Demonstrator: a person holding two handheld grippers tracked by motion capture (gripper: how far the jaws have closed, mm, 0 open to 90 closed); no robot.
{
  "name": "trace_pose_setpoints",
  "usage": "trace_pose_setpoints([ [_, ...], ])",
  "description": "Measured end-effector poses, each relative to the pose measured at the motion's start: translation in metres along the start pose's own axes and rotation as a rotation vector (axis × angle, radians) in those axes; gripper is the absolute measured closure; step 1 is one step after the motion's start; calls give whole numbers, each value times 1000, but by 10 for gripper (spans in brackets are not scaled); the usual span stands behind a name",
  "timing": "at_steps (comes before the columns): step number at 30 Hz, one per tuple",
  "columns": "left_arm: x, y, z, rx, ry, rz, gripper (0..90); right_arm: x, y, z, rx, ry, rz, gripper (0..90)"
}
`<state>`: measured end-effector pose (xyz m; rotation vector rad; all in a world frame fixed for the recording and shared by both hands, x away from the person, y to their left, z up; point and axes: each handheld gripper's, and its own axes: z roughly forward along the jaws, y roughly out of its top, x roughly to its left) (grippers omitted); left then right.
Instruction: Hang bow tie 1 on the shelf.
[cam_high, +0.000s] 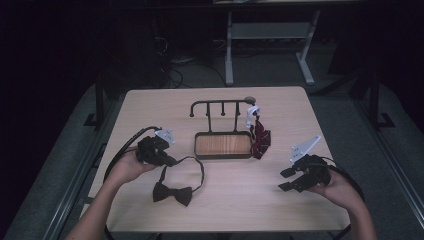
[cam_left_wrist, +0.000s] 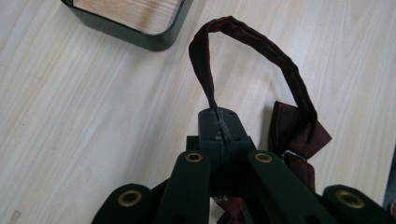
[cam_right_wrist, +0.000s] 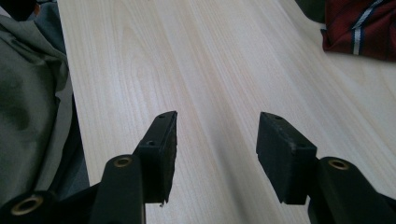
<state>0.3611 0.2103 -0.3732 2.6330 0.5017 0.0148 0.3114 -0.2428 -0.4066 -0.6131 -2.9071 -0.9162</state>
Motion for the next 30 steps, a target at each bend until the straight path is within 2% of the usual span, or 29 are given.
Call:
trace_pose_setpoints([
  [7,-2,5,-11,-12,-2,7,894,0,0,0,-1,-1,-1,470],
  [17,-2,12,-15,-12,-12,20,894,-1,-1,1,-6,6,3,466],
  [30,-2,26,-29,4,-14,45,895,0,-2,-3,-16,5,3,460],
])
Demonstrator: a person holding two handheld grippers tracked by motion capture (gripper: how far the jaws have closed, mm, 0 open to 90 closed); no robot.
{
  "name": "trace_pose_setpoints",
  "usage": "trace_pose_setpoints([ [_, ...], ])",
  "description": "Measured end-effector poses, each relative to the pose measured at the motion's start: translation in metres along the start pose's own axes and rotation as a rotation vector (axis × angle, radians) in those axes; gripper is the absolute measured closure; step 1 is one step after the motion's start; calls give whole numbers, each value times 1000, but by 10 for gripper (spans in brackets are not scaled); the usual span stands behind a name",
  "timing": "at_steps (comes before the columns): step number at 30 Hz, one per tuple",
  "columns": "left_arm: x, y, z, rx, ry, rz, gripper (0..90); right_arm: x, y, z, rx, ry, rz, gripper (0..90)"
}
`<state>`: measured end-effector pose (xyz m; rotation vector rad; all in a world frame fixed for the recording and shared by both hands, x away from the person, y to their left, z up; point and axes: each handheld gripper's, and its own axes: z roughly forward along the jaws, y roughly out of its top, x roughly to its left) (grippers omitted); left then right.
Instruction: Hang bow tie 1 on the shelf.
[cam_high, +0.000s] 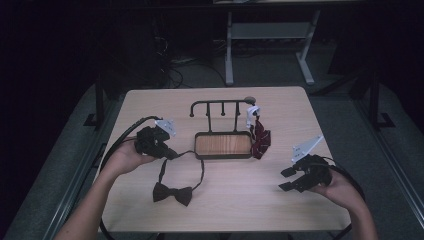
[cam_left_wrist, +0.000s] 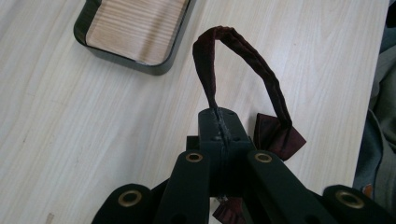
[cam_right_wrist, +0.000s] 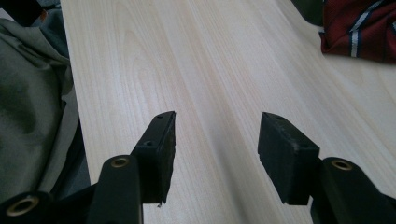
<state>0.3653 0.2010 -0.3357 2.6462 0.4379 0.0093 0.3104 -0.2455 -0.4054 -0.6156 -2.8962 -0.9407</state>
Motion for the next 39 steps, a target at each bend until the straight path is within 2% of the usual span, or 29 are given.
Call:
trace_pose_setpoints([
  [19,-2,16,-19,-5,11,28,895,1,1,-1,-4,-4,-10,461],
  [29,-1,22,-32,-15,-1,35,895,1,1,-2,-11,-4,-6,461],
  [39,0,37,-45,-13,12,53,895,2,1,-2,-7,-3,-2,462],
])
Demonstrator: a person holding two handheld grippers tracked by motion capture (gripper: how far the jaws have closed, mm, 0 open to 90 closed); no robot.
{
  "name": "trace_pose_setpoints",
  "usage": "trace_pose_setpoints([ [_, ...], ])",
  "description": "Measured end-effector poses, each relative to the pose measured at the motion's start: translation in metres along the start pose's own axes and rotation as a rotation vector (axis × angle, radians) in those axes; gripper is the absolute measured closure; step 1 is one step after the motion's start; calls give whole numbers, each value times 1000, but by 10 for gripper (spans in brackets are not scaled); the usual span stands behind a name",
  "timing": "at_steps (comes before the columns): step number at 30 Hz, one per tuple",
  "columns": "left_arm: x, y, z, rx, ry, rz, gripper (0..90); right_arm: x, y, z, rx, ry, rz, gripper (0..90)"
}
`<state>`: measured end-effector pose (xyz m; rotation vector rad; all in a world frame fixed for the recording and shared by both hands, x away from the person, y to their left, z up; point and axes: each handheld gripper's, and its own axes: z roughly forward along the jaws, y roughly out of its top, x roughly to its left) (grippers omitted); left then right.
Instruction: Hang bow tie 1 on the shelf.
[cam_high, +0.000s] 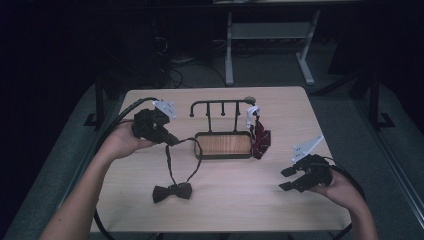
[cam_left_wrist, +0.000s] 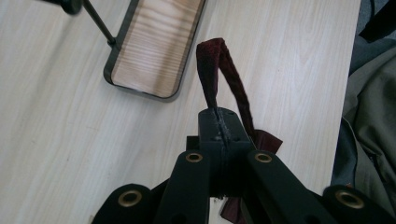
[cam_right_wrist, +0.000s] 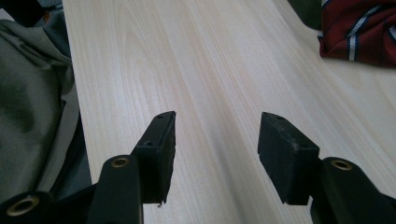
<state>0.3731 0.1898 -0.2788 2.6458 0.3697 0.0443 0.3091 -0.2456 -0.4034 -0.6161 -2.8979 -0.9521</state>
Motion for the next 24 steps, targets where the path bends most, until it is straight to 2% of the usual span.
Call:
trace_pose_setpoints([
  [15,5,13,-9,6,-3,24,899,0,-2,-1,-1,-1,8,462],
  [24,13,20,-19,-6,25,14,900,0,-2,-1,-1,1,8,464],
])
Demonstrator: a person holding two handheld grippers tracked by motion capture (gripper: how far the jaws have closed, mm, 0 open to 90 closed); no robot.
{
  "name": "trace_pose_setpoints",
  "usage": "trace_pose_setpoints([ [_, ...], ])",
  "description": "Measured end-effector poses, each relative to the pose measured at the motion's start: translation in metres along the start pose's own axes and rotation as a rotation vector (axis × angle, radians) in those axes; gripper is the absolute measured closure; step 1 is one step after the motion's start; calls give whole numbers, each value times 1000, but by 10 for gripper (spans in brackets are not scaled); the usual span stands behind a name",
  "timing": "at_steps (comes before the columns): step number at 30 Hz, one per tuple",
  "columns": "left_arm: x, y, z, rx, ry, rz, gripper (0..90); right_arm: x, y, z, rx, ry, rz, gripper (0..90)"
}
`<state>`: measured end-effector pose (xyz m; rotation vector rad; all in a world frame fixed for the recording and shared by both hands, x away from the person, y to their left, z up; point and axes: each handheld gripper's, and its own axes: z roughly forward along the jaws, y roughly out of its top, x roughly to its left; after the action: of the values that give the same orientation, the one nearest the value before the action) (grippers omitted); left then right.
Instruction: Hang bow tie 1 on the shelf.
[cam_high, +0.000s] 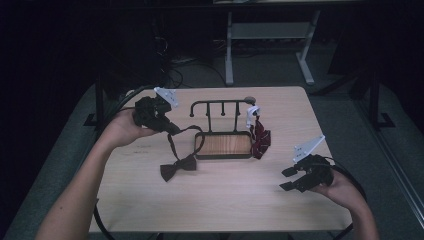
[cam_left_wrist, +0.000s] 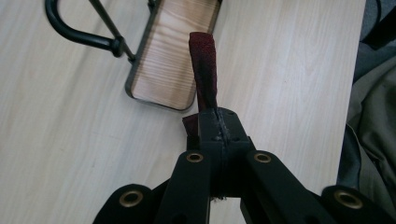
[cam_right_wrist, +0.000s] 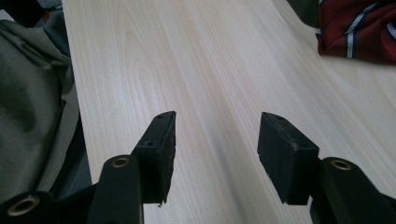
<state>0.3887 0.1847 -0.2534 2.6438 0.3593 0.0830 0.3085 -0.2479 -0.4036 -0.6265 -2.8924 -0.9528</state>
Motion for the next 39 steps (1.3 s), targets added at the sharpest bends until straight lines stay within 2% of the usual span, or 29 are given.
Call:
trace_pose_setpoints([
  [9,12,7,-6,-10,25,-26,900,-1,-1,0,-1,-1,-4,465],
  [15,20,14,-6,3,26,-28,899,-2,-2,0,-5,4,-9,467],
  [21,30,19,-5,23,24,-19,900,-2,-3,-2,-6,6,15,468],
  [22,31,20,-5,16,20,-31,899,-2,-4,-3,-6,7,21,468],
  [34,44,26,-11,41,46,-41,900,-3,-5,-3,-11,4,19,468],
  [39,51,27,-9,47,50,-54,899,-2,-7,-4,-12,6,34,468],
])
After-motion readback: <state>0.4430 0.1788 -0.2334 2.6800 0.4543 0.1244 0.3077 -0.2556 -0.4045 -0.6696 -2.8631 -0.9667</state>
